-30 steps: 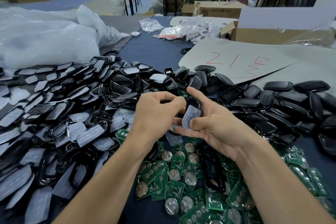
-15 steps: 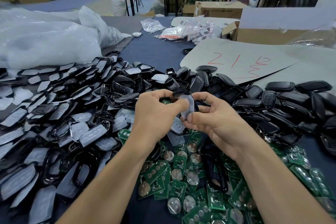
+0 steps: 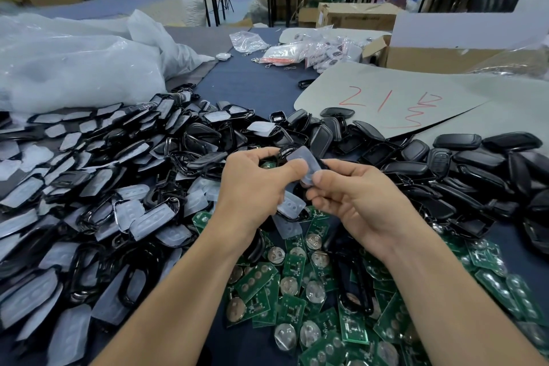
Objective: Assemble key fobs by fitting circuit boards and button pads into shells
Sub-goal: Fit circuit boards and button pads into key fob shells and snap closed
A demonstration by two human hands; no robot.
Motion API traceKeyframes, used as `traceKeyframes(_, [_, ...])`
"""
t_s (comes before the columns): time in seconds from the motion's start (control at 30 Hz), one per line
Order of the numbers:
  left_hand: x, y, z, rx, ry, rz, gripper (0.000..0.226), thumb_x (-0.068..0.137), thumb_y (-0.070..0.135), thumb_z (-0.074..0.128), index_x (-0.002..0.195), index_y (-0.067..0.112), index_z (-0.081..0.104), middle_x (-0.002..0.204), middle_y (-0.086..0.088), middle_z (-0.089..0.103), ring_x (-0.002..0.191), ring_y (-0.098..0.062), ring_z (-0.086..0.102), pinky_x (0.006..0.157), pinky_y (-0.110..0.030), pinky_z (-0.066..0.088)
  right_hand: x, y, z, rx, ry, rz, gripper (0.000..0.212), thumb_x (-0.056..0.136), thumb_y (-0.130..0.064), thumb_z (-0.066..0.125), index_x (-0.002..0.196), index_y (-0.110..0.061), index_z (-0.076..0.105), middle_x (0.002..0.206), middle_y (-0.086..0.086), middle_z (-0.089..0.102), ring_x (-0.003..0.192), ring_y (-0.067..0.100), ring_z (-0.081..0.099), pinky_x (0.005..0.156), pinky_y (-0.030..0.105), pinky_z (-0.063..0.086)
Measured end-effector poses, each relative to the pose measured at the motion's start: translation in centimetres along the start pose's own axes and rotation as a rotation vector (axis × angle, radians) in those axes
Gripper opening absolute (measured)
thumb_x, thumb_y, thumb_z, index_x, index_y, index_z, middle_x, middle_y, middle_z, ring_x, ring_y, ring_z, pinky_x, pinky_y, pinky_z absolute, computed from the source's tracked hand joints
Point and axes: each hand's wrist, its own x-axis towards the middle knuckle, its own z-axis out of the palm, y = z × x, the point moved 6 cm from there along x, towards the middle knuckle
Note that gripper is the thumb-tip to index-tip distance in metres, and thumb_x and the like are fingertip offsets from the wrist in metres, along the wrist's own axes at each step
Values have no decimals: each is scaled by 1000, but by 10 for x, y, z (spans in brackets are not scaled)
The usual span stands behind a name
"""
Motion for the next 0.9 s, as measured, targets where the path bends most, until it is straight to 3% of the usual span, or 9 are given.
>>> traceKeyframes(0.1, [0, 0, 2, -28, -31, 0, 23, 84, 18, 84, 100, 15, 69, 43, 3, 49, 35, -12, 35, 39, -21, 33, 0, 0, -1, 29, -2, 13, 37, 68, -11, 76, 101, 3, 69, 72, 10, 73, 54, 13, 66, 53, 22, 55])
traceKeyframes(0.2, [-1, 2, 4, 5, -61, 24, 27, 83, 19, 81, 98, 30, 62, 45, 0, 54, 36, -12, 40, 40, -22, 37, -1, -1, 1, 18, 6, 1, 21, 70, -11, 73, 90, -2, 70, 70, 8, 72, 53, 12, 64, 52, 21, 53])
traceKeyframes(0.3, [-1, 1, 5, 35, -44, 34, 32, 74, 29, 80, 101, 30, 63, 45, 1, 57, 36, -12, 42, 40, -22, 37, -1, -1, 0, -26, 51, -25, 4, 83, -4, 71, 87, -3, 70, 69, 8, 72, 51, 13, 62, 50, 22, 51])
traceKeyframes(0.4, [1, -1, 5, 63, -14, 29, 33, 70, 34, 78, 100, 28, 65, 45, 1, 58, 36, -14, 44, 42, -23, 38, -1, 0, 0, -73, 96, -50, 12, 95, -4, 65, 84, -3, 71, 70, 11, 70, 51, 15, 59, 49, 22, 49])
traceKeyframes(0.53, [2, -6, 4, 23, 32, -11, 32, 68, 30, 76, 93, 34, 56, 47, -3, 59, 38, -17, 43, 42, -27, 39, -4, -2, 6, -104, 46, -60, 14, 91, -1, 70, 80, -9, 76, 74, 13, 72, 56, 16, 64, 54, 23, 54])
traceKeyframes(0.63, [2, -7, 5, -47, 34, -45, 49, 68, 30, 75, 112, 22, 57, 48, -2, 59, 37, -15, 43, 41, -23, 39, -5, -2, 5, -112, 61, -82, 28, 82, 15, 71, 74, -12, 77, 70, 15, 72, 55, 18, 67, 55, 22, 56])
traceKeyframes(0.77, [2, -10, 4, -56, 41, -54, 65, 76, 30, 79, 131, 4, 57, 47, -2, 60, 34, -13, 44, 39, -21, 38, -4, -2, 2, -71, 131, -86, 12, 86, 11, 70, 87, -1, 71, 73, 17, 73, 55, 19, 69, 53, 23, 56])
traceKeyframes(0.9, [0, -7, 4, -10, 48, -28, 37, 78, 34, 82, 104, 30, 57, 48, 0, 62, 36, -12, 47, 40, -21, 39, -3, -3, -1, -58, 171, -83, 10, 86, 8, 71, 93, 2, 69, 71, 16, 74, 53, 18, 69, 50, 23, 55])
